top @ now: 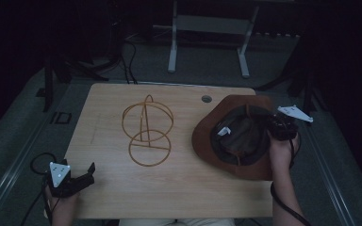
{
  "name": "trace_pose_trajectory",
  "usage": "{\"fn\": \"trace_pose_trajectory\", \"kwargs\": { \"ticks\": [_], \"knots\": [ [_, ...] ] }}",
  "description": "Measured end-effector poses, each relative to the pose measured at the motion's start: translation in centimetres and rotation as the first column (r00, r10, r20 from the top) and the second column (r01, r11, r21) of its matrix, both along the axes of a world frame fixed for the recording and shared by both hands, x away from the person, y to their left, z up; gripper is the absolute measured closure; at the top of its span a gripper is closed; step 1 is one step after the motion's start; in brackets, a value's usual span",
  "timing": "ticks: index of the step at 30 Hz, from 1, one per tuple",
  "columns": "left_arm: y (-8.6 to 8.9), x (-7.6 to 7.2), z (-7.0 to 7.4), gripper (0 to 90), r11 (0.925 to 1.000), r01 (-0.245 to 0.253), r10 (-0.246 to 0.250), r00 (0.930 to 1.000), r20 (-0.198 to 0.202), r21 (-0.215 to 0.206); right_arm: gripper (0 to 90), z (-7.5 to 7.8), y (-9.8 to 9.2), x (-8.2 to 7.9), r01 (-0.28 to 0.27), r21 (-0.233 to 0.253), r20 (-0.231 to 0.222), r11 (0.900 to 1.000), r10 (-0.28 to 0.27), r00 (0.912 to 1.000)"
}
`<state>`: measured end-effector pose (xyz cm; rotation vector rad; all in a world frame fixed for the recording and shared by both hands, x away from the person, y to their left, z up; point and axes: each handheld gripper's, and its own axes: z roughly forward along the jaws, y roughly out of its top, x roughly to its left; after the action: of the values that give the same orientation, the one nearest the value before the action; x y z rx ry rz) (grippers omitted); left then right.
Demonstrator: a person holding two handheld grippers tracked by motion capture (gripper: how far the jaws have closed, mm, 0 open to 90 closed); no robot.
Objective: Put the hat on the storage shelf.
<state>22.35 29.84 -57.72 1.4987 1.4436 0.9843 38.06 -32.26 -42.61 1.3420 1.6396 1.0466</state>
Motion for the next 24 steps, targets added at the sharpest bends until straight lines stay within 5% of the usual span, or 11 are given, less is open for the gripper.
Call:
{"fn": "trace_pose_trajectory", "kwargs": {
  "ticks": [4,7,9,11,16,24],
  "knots": [
    [0.0,-0.2,0.4,2.8,0.9996,0.010,-0.010,0.9999,0.009,-0.027,84.9,0.9,0.0,-0.4,-0.006,0.005,0.020,1.000,0.005,0.9998],
    [-0.4,-0.2,1.2,2.7,0.9983,0.036,-0.039,0.9970,-0.066,-0.046,84.9,2.0,0.1,-0.6,-0.009,-0.004,0.045,1.000,0.009,0.9990],
    [-0.8,-0.3,1.6,5.1,0.9963,0.075,-0.077,0.9950,-0.063,-0.043,85.0,2.6,0.2,-0.8,-0.012,-0.005,0.059,1.000,0.012,0.9982],
    [-1.1,-0.6,2.0,5.6,0.9916,0.127,-0.128,0.9910,-0.040,-0.027,84.9,3.3,0.2,-0.8,-0.015,-0.006,0.069,1.000,0.015,0.9975],
    [-1.9,-0.9,3.5,5.7,0.9862,0.161,-0.161,0.9869,-0.002,-0.036,85.0,4.2,0.2,-0.9,-0.021,0.000,0.088,1.000,0.021,0.9959],
    [-2.3,-1.1,8.7,7.0,0.9728,0.227,-0.222,0.9704,0.095,-0.046,84.9,4.9,0.8,-0.9,-0.034,-0.024,0.090,0.999,0.036,0.9952]
  ]
}}
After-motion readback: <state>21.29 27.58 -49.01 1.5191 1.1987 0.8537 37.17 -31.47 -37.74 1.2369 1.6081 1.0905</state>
